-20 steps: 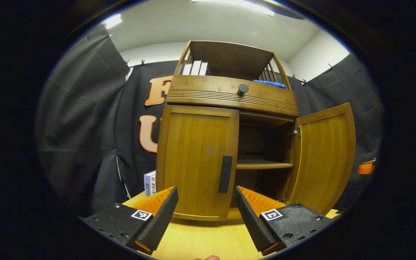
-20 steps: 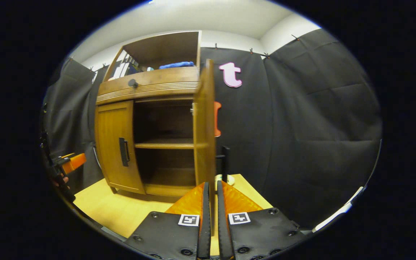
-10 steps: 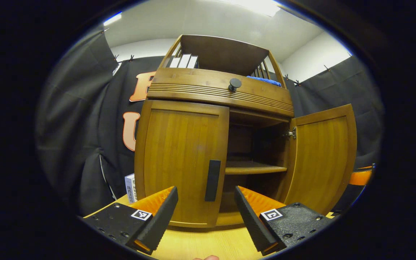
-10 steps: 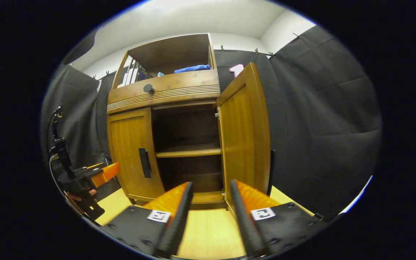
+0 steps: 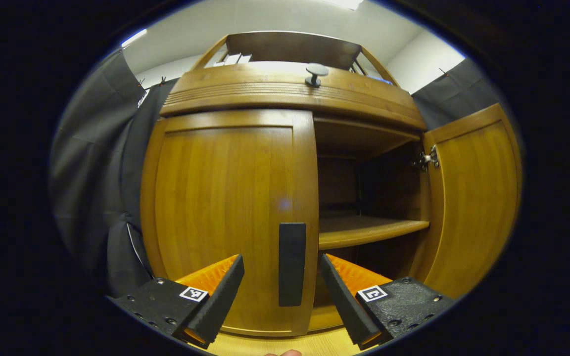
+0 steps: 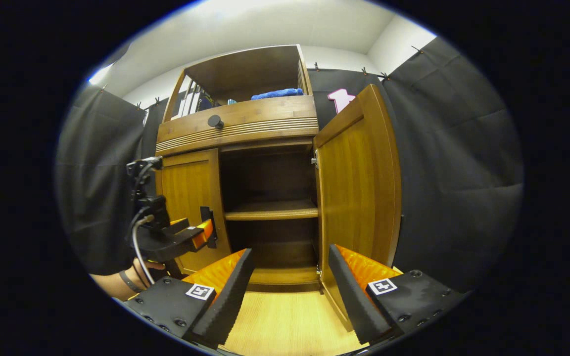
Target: Open the right door of the double-door shoe cabinet with the right hand, and open the left door with the left hand.
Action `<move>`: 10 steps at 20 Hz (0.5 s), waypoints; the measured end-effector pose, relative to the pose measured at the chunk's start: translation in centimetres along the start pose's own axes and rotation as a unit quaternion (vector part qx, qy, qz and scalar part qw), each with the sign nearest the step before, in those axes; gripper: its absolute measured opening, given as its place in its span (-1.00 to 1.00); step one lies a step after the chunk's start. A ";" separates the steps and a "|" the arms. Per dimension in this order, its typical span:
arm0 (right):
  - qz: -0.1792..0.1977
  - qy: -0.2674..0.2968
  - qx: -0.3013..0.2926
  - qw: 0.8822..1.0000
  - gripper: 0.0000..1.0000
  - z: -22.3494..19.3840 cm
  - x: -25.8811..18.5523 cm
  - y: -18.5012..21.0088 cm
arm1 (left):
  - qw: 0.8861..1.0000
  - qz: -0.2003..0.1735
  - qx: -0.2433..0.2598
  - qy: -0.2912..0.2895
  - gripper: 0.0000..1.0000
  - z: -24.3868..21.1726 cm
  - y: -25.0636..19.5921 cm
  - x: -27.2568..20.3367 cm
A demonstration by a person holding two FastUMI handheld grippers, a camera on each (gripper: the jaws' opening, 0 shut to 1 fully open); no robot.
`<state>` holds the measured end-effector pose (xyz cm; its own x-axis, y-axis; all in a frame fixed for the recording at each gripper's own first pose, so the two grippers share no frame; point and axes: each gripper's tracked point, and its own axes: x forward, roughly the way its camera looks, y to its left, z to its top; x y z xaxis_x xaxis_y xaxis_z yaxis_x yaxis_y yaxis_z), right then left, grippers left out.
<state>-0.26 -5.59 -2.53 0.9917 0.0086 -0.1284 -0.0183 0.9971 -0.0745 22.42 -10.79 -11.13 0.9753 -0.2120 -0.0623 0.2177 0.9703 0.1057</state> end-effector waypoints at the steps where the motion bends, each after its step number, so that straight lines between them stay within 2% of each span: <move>1: 0.000 -0.002 -0.001 1.000 0.95 0.3 0.2 -0.1 | 1.000 -0.005 -0.005 0.003 0.83 -0.6 -0.5 0.8; 3: 0.001 -0.004 0.000 1.000 0.95 0.3 0.2 -0.1 | 1.000 -0.010 -0.015 0.016 0.89 -1.7 -0.7 1.0; 4: 0.003 -0.006 0.000 1.000 0.95 0.3 0.2 -0.1 | 1.000 -0.006 -0.017 0.019 0.83 -1.9 -0.6 1.3; 7: 0.005 -0.016 0.002 1.000 1.00 0.8 0.2 -0.2 | 1.000 0.011 -0.007 0.023 0.83 -2.3 0.0 2.9; 8: 0.005 -0.017 0.002 1.000 0.77 0.9 0.2 -0.3 | 0.999 0.015 -0.007 0.028 0.83 -2.7 0.1 3.2; 10: 0.010 -0.018 -0.001 1.000 0.89 1.1 0.4 -0.2 | 0.999 0.018 -0.012 0.026 0.83 -2.1 0.5 2.8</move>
<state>0.25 -5.74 -1.44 0.9950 0.0306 -0.0949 -0.0377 0.9965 -0.0746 25.21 -10.70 -13.37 0.9789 -0.1722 -0.1099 0.1818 0.9797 0.0842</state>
